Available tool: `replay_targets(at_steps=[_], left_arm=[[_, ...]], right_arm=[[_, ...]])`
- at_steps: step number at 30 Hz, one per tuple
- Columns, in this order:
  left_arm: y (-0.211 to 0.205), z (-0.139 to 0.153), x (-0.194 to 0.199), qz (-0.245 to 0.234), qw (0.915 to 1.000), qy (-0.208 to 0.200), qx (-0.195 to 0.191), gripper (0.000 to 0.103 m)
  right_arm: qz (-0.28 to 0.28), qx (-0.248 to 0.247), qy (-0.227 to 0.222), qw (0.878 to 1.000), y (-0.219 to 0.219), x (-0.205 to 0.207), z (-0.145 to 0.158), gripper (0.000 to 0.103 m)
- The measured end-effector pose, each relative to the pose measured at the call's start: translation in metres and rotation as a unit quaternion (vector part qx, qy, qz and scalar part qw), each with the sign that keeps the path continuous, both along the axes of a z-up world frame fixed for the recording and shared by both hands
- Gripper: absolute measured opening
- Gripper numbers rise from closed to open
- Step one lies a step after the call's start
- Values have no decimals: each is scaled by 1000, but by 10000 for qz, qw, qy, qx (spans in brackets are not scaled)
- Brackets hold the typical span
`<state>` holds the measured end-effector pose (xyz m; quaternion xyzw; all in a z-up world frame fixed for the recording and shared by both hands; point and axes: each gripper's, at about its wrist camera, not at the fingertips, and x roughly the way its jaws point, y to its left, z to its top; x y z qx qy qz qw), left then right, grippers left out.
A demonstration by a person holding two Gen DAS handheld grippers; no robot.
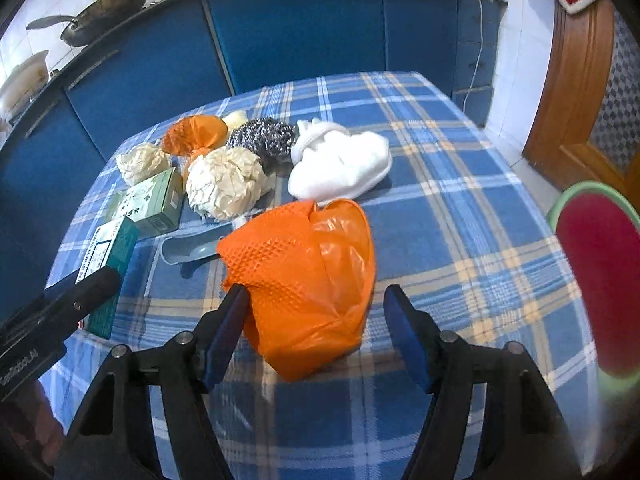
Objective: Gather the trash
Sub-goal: 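Grasp the white medicine box with the left tool while the right tool grasps the orange bag, then carry the white box and orange bag over the red bucket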
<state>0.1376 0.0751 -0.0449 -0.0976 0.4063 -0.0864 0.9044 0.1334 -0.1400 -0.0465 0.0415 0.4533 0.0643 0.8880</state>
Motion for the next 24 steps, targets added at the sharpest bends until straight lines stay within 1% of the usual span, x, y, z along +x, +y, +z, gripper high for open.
replay_targets(at_steps=[1,2,4,7,10,13,24], left_arm=[[0,-1,0,-15,10000,0,-16,56],[0,0,0,-18,10000,-8,-22,56],[-1,2,-2,-2,10000,-61,-23,56],[-1,7,-7,30,9999,-137,-15,56],[-4,12,-11,59,9998,-199,11,56],[-8,17,-16,48,9997,-245,24,56],[-33,34,-28,-97,9992,-389,49,56]], right_arm=[[42,14,-4,10000,2,0,0,59],[62,22,-3,10000,3,0,0,55],[120,23,6,9999,4,-1,1,40],[196,15,-36,9998,5,-4,3,25],[228,89,-146,9996,3,-10,9,17],[250,143,-256,9993,0,-16,17,14],[133,324,-654,9972,-26,-41,48,13]])
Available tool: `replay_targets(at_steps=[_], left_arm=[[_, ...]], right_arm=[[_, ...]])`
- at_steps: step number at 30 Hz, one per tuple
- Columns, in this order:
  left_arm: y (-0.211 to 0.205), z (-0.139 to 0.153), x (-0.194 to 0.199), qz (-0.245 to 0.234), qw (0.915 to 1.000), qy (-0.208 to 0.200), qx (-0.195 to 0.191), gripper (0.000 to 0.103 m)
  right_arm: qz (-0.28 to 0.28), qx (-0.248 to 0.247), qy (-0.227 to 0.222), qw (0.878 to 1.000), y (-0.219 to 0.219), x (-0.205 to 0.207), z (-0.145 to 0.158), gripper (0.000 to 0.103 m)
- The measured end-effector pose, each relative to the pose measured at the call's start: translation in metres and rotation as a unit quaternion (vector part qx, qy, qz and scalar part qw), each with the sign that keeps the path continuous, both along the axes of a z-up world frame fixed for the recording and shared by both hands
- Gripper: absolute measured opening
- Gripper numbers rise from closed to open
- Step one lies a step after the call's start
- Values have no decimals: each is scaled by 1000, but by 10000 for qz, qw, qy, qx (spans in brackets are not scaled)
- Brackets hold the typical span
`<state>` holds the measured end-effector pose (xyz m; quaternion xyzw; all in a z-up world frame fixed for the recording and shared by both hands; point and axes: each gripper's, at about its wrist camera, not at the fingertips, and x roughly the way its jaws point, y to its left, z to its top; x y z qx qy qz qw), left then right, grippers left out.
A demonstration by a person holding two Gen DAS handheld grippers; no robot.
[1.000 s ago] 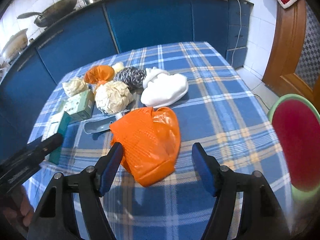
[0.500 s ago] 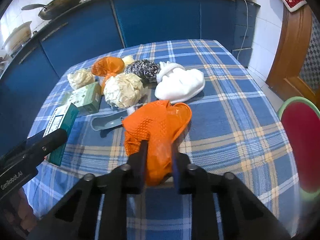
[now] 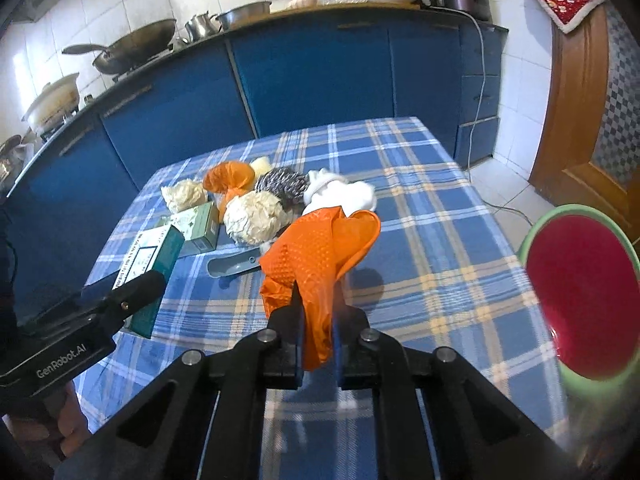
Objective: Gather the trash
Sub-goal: 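Carry the white box and orange bag over the red bucket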
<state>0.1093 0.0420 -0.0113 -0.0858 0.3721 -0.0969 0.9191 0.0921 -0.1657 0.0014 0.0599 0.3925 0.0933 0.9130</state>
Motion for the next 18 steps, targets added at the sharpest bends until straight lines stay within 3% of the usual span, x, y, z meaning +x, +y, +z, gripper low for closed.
replay_targets(at_steps=[18], left_arm=[[-56,26,-2,-459,9988,-188,39,56]], right_arm=[[-616,138,-374,9973,-75,-26,24,12]])
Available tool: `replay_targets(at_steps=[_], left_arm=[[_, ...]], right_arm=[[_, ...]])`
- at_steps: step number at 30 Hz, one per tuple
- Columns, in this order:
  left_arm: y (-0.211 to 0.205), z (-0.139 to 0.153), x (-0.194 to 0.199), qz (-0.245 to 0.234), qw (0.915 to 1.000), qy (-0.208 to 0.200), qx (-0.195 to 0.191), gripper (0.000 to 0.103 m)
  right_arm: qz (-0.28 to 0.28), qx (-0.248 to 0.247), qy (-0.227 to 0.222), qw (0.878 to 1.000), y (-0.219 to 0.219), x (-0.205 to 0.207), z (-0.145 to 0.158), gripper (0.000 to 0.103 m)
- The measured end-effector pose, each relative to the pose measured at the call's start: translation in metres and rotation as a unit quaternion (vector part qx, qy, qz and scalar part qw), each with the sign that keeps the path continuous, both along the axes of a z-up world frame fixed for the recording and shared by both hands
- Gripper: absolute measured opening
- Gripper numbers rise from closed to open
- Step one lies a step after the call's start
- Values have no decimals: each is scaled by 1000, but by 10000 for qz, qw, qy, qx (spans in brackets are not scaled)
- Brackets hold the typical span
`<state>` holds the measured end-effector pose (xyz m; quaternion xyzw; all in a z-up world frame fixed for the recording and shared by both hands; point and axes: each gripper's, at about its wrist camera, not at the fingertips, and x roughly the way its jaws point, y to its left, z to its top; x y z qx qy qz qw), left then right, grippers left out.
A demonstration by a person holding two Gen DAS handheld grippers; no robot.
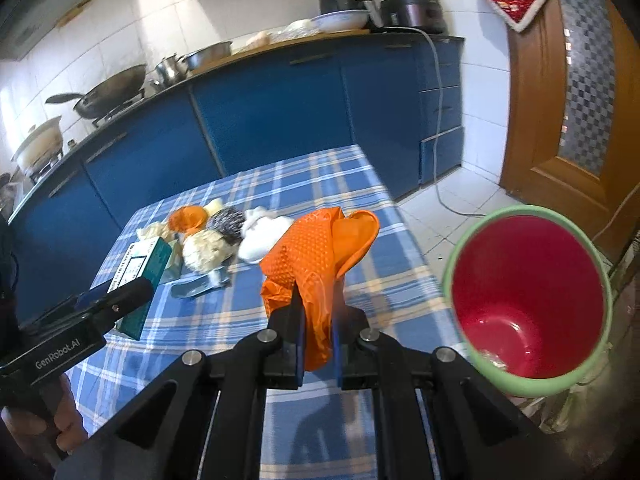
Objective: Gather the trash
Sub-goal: 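Carry the white box and orange bag over the red bucket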
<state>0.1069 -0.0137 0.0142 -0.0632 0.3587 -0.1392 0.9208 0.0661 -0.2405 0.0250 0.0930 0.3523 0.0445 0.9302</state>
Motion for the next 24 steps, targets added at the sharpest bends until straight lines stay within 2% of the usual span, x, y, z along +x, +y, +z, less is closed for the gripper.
replay_targets(at_steps=[24], left_arm=[[-120,21,23,-1171,9931,-49,78,56]], right_arm=[[-1227,122,37,9924,-110,-23,-5,12]])
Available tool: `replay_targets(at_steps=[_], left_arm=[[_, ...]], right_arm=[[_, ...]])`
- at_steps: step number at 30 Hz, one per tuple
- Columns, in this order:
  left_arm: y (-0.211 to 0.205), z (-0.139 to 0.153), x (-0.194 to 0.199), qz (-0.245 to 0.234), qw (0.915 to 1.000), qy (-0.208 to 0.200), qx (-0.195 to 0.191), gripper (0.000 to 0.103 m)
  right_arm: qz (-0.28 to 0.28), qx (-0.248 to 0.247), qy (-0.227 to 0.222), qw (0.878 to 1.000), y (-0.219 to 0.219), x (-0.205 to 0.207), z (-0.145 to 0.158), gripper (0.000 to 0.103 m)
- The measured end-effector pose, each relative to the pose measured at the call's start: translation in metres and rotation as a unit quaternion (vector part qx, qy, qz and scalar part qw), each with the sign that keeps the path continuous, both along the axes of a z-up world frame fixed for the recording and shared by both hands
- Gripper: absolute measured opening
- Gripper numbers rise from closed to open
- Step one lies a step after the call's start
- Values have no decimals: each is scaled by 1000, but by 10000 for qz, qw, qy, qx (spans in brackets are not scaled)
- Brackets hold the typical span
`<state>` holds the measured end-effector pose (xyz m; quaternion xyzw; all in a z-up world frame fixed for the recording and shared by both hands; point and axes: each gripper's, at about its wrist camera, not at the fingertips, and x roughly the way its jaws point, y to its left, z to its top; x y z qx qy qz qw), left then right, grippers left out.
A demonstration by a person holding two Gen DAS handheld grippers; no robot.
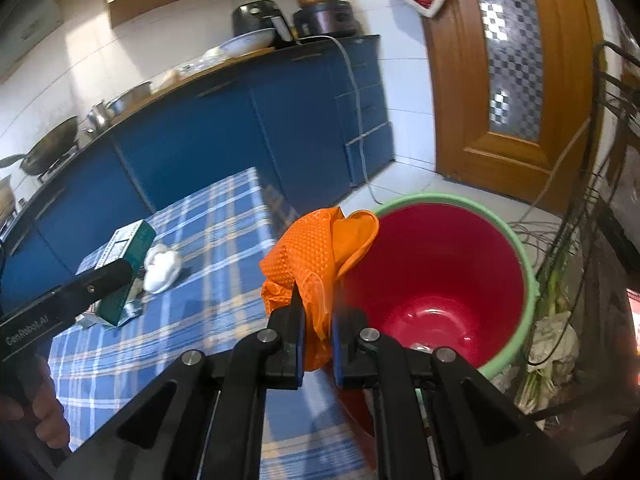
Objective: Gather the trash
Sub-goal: 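Carry the white box and orange bag over the red bucket, then open the right tool over the bucket while the left tool drops the white box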
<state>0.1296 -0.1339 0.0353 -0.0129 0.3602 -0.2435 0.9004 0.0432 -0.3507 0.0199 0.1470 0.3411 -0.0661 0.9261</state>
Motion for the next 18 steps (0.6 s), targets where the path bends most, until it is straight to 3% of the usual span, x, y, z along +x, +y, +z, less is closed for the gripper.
replay_targets(at_steps=[18], left_arm=[[-85,-22,11,-670,9976,156,65,56]], right_arm=[[-568,109,487,9971,-62,3,-44,18]])
